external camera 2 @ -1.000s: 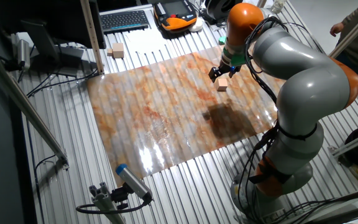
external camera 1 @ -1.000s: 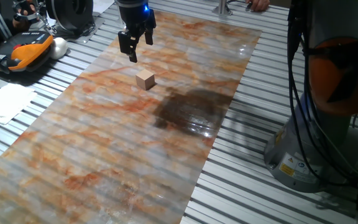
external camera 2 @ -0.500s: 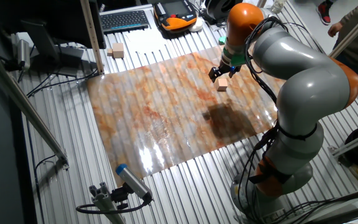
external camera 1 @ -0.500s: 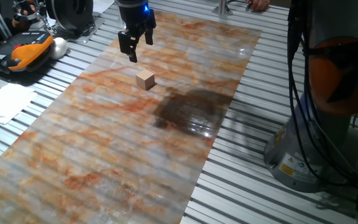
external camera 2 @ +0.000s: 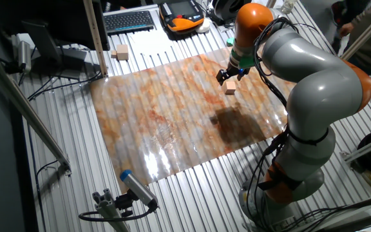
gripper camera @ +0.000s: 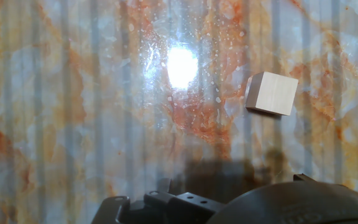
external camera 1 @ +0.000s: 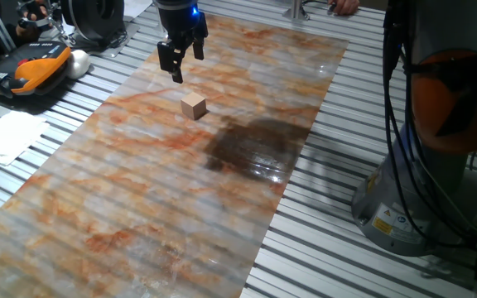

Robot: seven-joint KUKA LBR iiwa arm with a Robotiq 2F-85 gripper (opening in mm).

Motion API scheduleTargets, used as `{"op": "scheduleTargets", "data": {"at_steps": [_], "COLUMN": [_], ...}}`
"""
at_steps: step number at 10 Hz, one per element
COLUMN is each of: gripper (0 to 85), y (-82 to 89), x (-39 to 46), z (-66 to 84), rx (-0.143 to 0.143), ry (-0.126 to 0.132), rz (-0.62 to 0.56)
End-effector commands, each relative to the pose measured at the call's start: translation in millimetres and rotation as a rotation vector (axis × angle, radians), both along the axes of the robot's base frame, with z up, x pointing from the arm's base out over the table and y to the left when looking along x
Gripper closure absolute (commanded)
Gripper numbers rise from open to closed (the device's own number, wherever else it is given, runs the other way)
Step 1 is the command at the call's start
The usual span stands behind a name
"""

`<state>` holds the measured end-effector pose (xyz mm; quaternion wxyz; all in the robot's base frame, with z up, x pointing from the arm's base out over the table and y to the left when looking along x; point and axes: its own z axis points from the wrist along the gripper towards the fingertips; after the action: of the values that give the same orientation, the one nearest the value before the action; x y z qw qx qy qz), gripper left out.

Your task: Use the gripper to push the small block from left to right

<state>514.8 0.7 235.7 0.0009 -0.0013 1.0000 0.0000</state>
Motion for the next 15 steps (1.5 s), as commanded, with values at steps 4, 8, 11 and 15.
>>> {"op": "scheduleTargets", "data": {"at_steps": [4, 8, 11, 15], "gripper": [85.0, 85.0, 85.0, 85.0], "y": [0.0, -0.1, -0.1, 0.0], "x": [-1.6, -1.7, -1.7, -1.4], "z": [0.4, 0.4, 0.4, 0.5], "rx": [-0.022, -0.021, -0.021, -0.021], "ry": [0.093, 0.092, 0.09, 0.095], "rz": [-0.015, -0.004, -0.003, -0.003]}}
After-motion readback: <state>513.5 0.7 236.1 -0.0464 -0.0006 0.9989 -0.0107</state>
